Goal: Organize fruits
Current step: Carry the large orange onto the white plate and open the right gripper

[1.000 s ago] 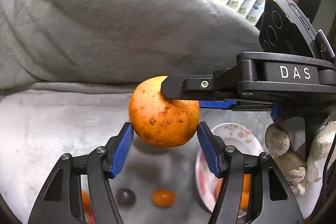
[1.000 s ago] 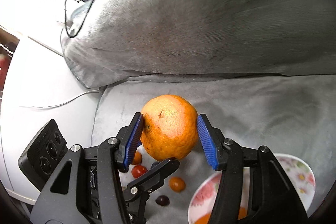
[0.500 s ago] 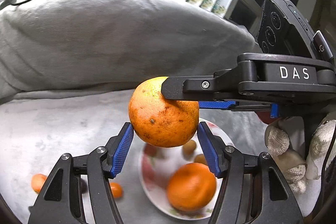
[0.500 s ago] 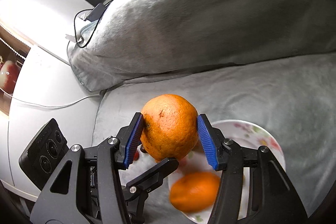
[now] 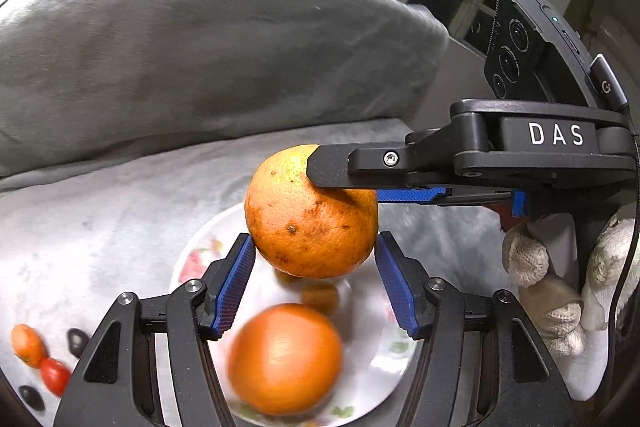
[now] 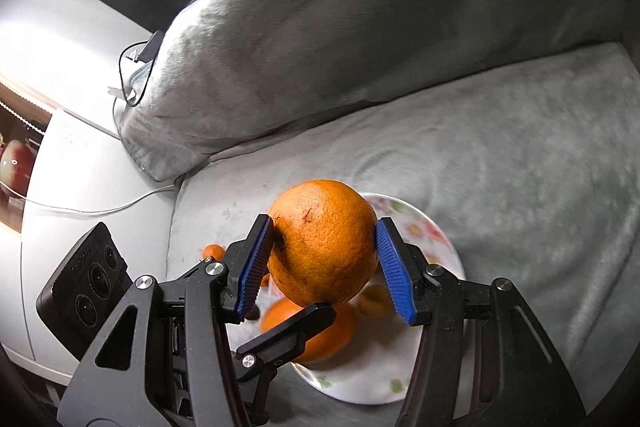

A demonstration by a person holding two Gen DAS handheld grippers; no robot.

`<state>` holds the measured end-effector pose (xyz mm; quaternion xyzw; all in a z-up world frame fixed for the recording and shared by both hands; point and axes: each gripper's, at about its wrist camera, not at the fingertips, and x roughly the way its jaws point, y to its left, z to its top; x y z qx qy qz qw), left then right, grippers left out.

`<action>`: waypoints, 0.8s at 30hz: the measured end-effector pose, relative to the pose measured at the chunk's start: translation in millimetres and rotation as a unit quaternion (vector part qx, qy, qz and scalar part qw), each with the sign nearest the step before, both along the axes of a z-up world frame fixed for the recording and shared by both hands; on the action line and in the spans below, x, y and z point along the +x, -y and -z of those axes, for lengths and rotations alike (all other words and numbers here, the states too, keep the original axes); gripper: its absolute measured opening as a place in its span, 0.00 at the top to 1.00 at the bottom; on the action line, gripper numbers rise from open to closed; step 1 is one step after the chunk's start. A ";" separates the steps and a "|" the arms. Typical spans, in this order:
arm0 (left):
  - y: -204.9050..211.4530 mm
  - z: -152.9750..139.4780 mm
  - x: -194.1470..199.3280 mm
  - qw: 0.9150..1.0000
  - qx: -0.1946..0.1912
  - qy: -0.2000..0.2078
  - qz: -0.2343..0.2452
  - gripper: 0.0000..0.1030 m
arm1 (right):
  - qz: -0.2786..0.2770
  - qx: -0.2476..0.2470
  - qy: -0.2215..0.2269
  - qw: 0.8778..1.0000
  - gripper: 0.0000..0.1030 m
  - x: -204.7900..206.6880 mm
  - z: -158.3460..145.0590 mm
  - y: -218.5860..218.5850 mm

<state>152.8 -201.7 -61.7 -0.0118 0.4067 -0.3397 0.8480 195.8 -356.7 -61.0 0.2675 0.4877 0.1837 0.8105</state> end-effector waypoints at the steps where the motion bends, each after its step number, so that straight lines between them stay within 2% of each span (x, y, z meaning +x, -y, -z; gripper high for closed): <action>1: 2.6 1.3 -1.0 1.000 0.002 -0.001 0.004 0.40 | 0.003 0.002 -0.003 1.000 0.46 -1.6 2.2 3.6; 18: 43.7 13.0 -9.4 0.999 0.028 -0.010 0.044 0.42 | 0.022 0.012 -0.038 0.999 0.46 -18.3 22.3 35.7; 20: 44.8 10.3 -11.1 0.998 0.023 -0.010 0.052 0.47 | 0.026 0.004 -0.036 0.999 0.46 -19.6 23.3 39.2; 24: 45.0 0.8 -17.3 0.998 0.020 0.002 0.058 0.47 | 0.035 0.000 -0.019 0.999 0.46 -23.8 14.0 46.3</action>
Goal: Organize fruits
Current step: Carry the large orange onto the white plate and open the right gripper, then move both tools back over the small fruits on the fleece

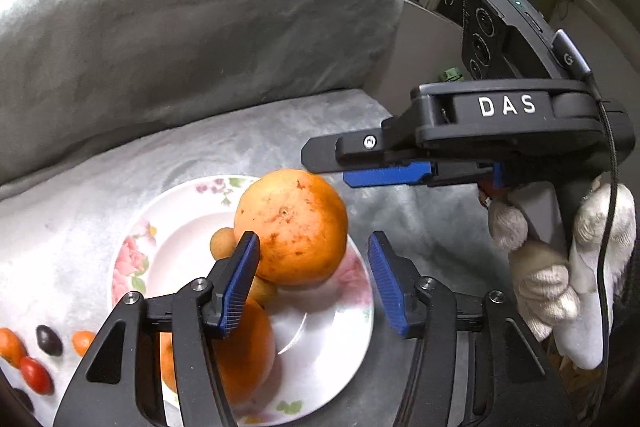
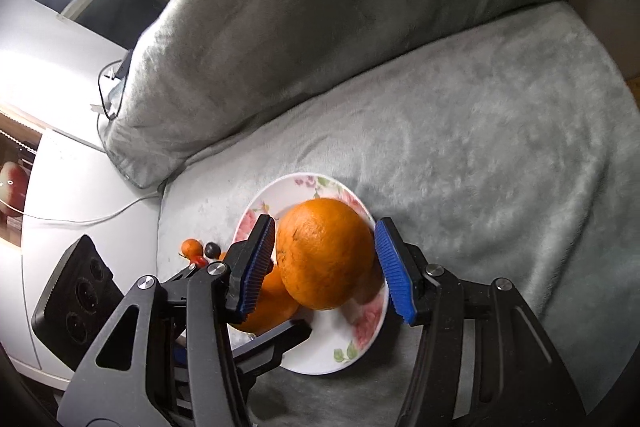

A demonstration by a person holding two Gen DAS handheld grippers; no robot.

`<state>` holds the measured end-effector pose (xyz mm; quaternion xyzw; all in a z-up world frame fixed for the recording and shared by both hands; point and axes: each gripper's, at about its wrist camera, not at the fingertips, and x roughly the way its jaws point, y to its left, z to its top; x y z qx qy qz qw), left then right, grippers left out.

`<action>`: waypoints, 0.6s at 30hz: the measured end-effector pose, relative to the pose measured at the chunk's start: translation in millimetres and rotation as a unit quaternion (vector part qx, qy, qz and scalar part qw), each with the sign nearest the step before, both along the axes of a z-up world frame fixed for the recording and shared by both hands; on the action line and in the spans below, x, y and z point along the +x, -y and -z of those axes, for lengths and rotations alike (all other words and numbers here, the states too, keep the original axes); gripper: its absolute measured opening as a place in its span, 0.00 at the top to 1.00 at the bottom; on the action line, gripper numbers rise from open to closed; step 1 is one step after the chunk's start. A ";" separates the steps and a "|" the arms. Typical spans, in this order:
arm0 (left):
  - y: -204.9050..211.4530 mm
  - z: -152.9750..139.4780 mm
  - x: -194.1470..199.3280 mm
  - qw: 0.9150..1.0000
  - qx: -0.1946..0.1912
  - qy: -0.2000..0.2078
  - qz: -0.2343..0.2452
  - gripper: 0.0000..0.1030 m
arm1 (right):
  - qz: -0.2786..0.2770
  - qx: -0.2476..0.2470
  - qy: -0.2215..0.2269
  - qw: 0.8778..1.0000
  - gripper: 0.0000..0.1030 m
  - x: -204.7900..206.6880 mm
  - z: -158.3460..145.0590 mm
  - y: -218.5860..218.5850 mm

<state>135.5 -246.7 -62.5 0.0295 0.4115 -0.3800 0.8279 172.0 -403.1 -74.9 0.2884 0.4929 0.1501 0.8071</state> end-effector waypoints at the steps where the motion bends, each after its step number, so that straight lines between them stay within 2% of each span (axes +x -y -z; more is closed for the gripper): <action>1: -1.7 -1.2 -1.1 1.000 -0.002 0.000 0.001 0.47 | 0.001 -0.002 0.004 1.000 0.46 -1.2 -2.7 1.5; 5: -5.2 -6.2 -6.4 1.000 -0.007 0.003 0.004 0.47 | 0.005 -0.014 0.020 1.000 0.44 -6.5 -12.2 3.9; 10: -15.6 -11.4 -12.4 1.000 -0.012 0.013 -0.002 0.47 | 0.011 -0.024 0.040 0.999 0.30 -13.8 -20.1 4.9; 18: -40.3 -23.6 -24.5 0.999 -0.027 0.037 -0.017 0.45 | 0.009 -0.052 0.079 0.995 0.29 -23.1 -30.6 -8.7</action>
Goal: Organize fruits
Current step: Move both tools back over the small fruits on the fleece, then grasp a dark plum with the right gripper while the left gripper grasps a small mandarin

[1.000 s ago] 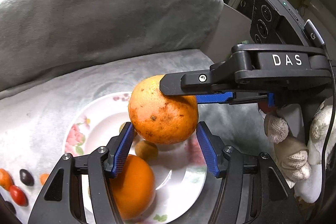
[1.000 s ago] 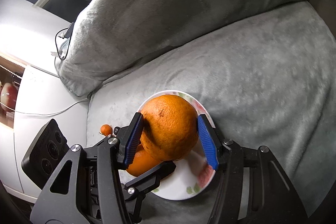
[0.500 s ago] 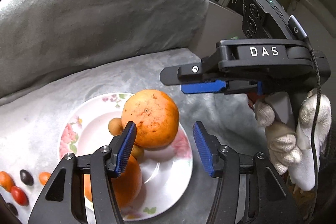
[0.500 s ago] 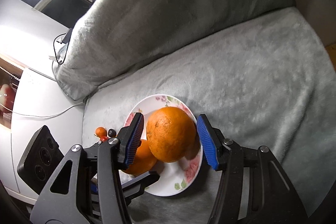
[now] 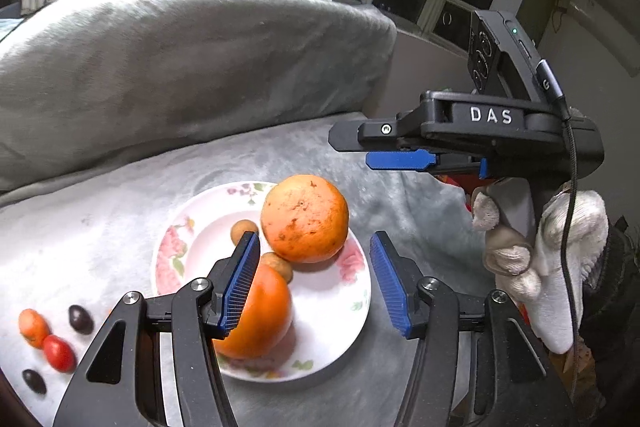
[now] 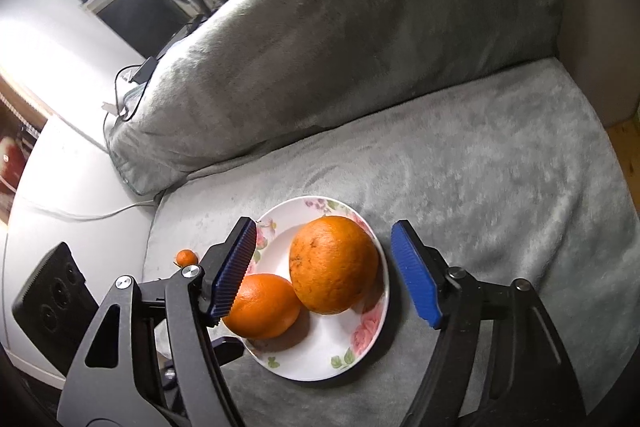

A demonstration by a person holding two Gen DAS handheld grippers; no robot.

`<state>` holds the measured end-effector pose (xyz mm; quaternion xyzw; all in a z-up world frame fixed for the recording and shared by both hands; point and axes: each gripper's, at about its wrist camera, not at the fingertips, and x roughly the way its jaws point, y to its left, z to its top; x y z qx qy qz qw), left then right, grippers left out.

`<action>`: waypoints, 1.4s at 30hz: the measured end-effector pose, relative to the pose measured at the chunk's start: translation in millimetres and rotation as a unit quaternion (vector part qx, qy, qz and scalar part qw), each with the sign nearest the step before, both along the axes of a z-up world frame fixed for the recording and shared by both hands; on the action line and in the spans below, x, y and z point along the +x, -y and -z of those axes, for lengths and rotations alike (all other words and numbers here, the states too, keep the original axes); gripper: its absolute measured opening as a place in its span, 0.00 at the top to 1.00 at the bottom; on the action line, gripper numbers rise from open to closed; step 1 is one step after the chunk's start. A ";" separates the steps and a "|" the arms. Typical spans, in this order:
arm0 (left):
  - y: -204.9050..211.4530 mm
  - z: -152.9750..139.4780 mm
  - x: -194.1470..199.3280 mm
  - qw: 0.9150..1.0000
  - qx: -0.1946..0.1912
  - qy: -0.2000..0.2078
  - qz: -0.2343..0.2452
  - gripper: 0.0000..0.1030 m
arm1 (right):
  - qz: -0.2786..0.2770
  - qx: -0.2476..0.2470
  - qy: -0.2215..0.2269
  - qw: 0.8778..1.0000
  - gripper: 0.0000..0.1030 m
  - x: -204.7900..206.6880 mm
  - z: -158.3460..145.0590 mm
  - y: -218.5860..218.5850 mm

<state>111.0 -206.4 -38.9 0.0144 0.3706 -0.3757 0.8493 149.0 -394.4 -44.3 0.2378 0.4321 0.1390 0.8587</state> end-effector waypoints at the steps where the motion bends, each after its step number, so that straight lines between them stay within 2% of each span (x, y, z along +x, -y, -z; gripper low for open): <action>1: -3.7 -1.1 -2.0 1.000 -0.004 0.005 -0.003 0.45 | -0.003 -0.008 0.006 1.000 0.29 -1.3 -1.7 -4.0; 5: -24.7 -3.5 -8.6 1.000 -0.014 0.015 -0.022 0.40 | -0.020 -0.036 0.028 0.999 0.29 -6.5 -7.7 -20.0; 9: -49.3 -0.6 -13.0 0.999 -0.003 0.023 -0.048 0.40 | -0.037 -0.056 0.060 0.996 0.19 -13.0 -15.1 -37.7; 19: -134.0 8.5 -13.7 0.990 0.022 0.031 -0.137 0.40 | -0.088 -0.077 0.091 0.989 0.19 -21.9 -19.0 -82.0; 25: -186.0 17.7 5.5 0.981 0.009 0.004 -0.196 0.40 | -0.135 -0.108 0.120 0.978 0.19 -39.0 -17.2 -125.5; 30: -214.3 30.1 21.6 0.974 -0.004 -0.017 -0.228 0.40 | -0.186 -0.145 0.144 0.961 0.19 -60.7 -9.8 -169.8; 32: -221.8 36.6 26.4 0.973 -0.002 -0.025 -0.231 0.40 | -0.207 -0.155 0.147 0.955 0.23 -69.5 -1.9 -187.3; 34: -225.9 44.4 32.3 0.972 -0.002 -0.035 -0.232 0.41 | -0.224 -0.161 0.139 0.951 0.33 -73.3 8.7 -202.2; 35: -226.2 47.3 35.1 0.972 -0.003 -0.040 -0.232 0.44 | -0.229 -0.163 0.135 0.950 0.34 -74.8 13.4 -207.3; 42: -230.7 60.1 43.1 0.972 -0.010 -0.065 -0.226 0.49 | -0.236 -0.153 0.101 0.954 0.47 -75.4 41.8 -223.7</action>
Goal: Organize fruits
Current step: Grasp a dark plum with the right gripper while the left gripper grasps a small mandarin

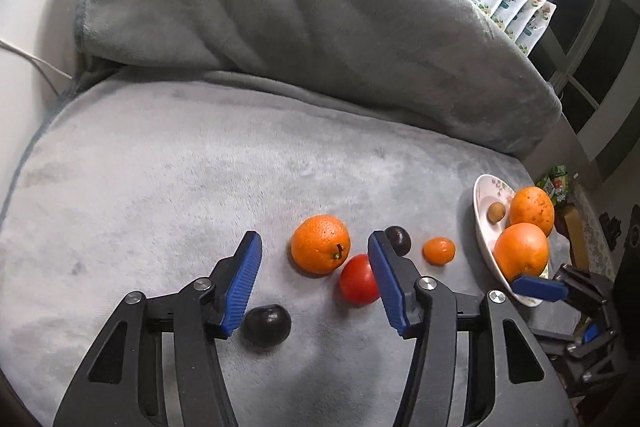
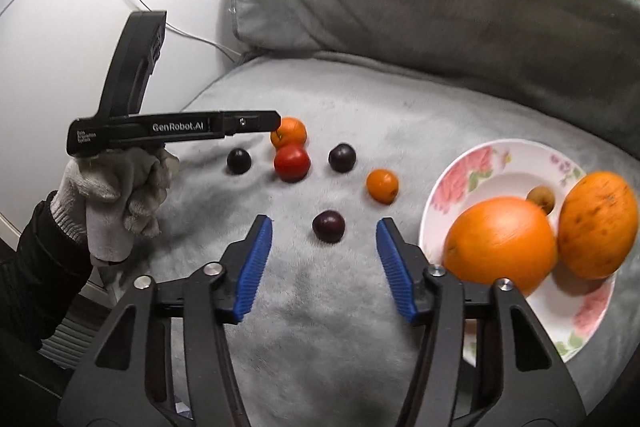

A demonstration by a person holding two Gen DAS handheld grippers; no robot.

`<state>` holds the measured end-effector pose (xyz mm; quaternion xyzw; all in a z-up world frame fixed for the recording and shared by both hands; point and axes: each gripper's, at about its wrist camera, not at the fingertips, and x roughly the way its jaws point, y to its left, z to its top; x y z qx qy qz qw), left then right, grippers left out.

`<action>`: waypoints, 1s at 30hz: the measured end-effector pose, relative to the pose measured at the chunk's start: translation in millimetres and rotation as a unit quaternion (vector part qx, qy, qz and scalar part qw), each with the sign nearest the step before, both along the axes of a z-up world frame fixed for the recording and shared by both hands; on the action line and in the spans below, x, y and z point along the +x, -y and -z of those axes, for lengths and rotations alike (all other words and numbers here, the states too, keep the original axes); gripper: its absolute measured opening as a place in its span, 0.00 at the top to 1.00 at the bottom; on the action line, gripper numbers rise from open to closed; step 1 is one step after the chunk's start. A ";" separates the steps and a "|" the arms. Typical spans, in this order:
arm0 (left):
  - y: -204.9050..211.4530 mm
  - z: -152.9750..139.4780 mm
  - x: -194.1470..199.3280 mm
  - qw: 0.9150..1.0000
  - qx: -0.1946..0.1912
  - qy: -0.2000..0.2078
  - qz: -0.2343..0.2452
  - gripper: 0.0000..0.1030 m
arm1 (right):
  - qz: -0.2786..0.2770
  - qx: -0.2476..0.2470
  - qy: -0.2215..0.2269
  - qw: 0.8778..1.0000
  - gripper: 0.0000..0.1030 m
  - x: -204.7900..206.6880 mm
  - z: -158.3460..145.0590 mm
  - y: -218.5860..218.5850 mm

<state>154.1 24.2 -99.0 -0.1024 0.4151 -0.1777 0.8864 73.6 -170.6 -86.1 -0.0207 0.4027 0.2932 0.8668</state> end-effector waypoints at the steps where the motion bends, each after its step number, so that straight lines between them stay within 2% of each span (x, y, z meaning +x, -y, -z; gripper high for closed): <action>1: -0.2 0.8 0.4 1.000 0.000 -0.001 0.002 0.51 | 0.000 -0.003 0.000 1.000 0.47 -0.3 1.1 -1.2; 13: 4.4 8.5 10.5 1.000 -0.005 -0.018 0.014 0.52 | -0.007 -0.056 0.026 0.998 0.51 -5.4 7.7 -20.7; 18: 6.2 11.6 14.4 1.000 -0.004 -0.024 0.015 0.59 | -0.009 -0.066 0.024 0.997 0.55 -1.0 12.5 -26.5; 22: 7.0 16.9 18.6 0.999 -0.006 -0.032 0.018 0.60 | -0.015 -0.078 0.024 0.997 0.56 3.5 15.4 -33.3; 24: 6.3 19.1 20.7 0.999 -0.011 -0.036 0.018 0.65 | -0.014 -0.085 0.024 0.996 0.57 6.1 16.4 -36.3; 30: 5.2 22.0 23.6 0.999 -0.025 -0.043 0.016 0.66 | -0.012 -0.100 0.019 0.995 0.57 15.9 23.3 -41.8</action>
